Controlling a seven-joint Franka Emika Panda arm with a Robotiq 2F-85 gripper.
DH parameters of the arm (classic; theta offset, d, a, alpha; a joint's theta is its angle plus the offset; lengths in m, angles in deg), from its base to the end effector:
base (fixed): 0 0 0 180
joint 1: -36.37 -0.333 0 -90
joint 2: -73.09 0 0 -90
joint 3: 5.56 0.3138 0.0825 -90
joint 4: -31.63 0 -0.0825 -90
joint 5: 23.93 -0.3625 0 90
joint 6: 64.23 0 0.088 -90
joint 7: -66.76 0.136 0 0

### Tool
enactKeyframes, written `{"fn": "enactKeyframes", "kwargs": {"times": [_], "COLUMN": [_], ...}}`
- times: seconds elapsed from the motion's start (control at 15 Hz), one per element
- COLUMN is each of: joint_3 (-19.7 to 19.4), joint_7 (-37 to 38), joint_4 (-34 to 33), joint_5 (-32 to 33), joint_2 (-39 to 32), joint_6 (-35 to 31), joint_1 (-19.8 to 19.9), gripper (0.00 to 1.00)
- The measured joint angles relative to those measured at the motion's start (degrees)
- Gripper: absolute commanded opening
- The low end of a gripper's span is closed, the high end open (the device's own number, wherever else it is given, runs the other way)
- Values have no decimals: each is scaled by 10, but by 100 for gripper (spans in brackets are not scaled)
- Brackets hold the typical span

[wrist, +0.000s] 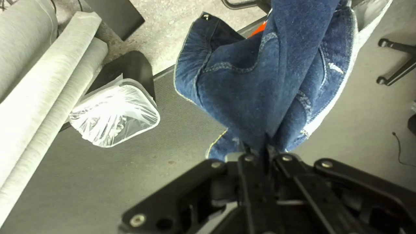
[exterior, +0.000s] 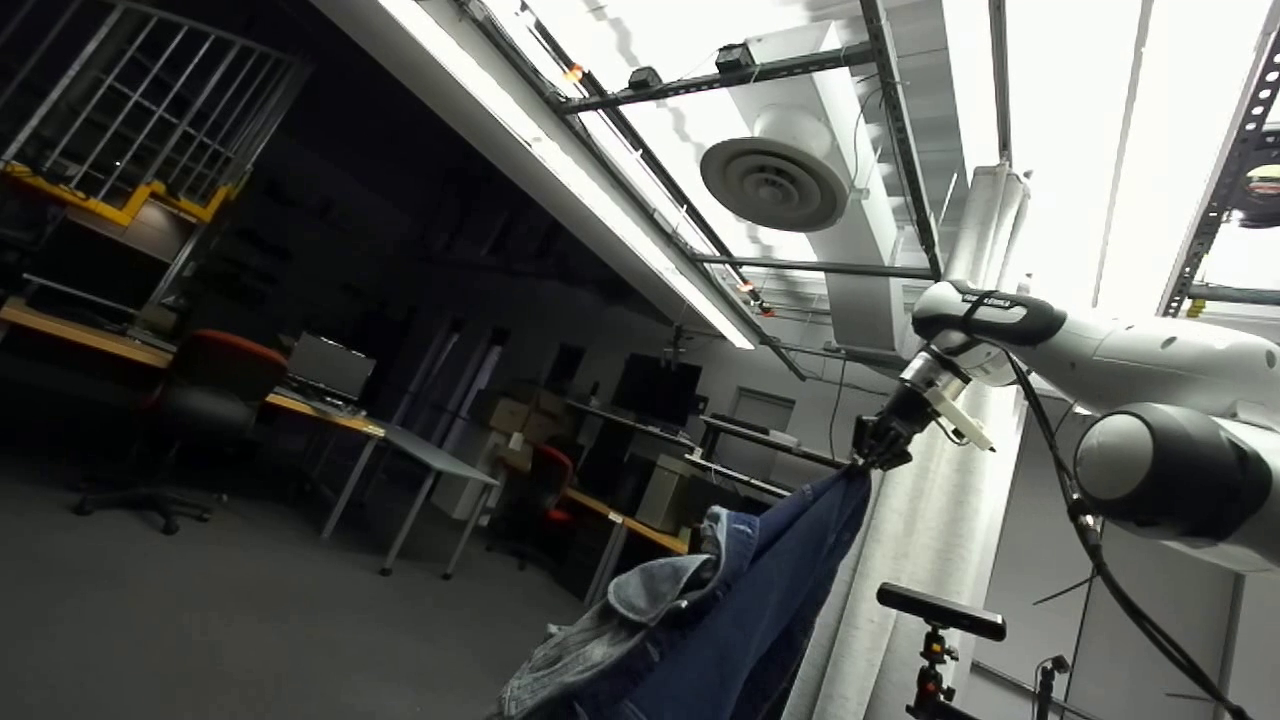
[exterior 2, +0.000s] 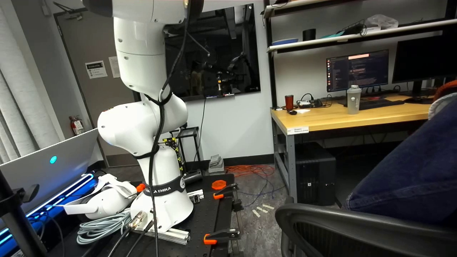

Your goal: Pick the denim jacket and place it on the back of the chair

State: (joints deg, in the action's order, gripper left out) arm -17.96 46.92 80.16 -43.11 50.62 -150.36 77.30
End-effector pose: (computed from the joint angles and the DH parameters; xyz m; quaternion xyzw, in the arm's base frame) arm 0.4425 -0.4506 0.6868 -0.9543 0.2380 -0.1794 0.0212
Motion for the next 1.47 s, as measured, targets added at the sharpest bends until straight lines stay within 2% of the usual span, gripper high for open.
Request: {"fn": "enactKeyframes", "kwargs": {"times": [0.33,0.53,1.07,1.47], "joint_3": [6,10,29,56], "joint_7": [0,0,-7,-65], "joint_4": [-49,-69,-83,-54], "joint_5": [0,0,0,12], "joint_2": [-16,-25,-28,-22], "joint_6": [1,1,1,-6], "joint_1": [38,42,17,-48], "gripper": [78,99,100,100]}}
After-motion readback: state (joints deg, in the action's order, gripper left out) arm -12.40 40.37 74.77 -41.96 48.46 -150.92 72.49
